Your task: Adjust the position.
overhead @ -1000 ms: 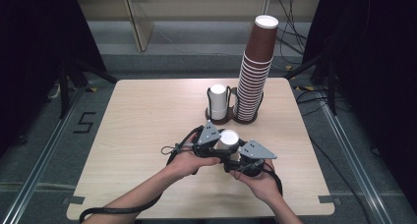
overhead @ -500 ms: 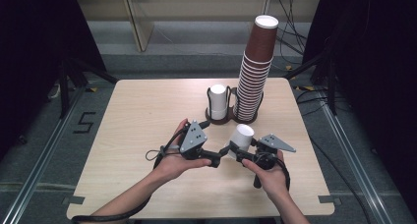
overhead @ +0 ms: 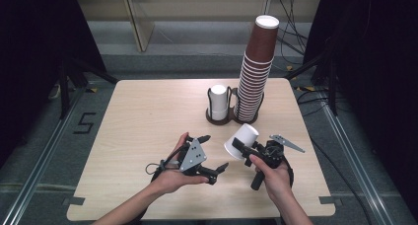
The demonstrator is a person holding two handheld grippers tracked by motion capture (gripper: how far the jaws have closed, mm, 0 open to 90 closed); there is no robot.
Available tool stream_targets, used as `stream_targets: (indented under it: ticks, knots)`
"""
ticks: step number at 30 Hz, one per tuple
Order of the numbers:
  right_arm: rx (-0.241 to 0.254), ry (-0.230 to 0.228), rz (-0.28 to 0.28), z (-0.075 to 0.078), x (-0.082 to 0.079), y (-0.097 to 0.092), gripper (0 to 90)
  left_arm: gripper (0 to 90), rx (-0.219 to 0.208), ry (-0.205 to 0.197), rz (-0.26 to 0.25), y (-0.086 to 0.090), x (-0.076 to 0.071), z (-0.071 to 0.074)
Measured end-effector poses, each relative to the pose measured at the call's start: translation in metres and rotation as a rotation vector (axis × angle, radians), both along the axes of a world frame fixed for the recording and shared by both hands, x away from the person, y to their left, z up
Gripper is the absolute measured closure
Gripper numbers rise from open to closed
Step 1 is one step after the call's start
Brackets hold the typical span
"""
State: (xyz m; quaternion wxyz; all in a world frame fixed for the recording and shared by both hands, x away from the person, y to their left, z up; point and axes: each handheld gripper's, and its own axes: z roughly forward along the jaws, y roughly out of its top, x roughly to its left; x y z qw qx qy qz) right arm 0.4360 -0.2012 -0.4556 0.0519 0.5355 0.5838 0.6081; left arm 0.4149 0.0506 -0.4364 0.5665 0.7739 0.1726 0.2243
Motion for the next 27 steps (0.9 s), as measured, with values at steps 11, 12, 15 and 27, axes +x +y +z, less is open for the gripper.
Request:
stream_targets:
  ticks: [11,12,15,27]
  knots:
    - [0.093,0.046,0.023,-0.004,0.001,0.003,28.3,2.1,-0.009,0.031,-0.027,-0.013,0.007,-0.016]
    - [0.1,0.055,0.025,-0.004,0.001,0.003,28.3,1.9,-0.005,0.036,-0.026,-0.014,0.007,-0.017]
    - [0.12,0.058,0.041,-0.006,0.001,0.004,28.3,0.8,0.005,0.043,-0.023,-0.017,0.01,-0.018]
    - [0.119,0.066,0.035,-0.006,-0.001,0.007,28.4,0.0,0.007,0.093,-0.013,-0.029,0.018,-0.026]
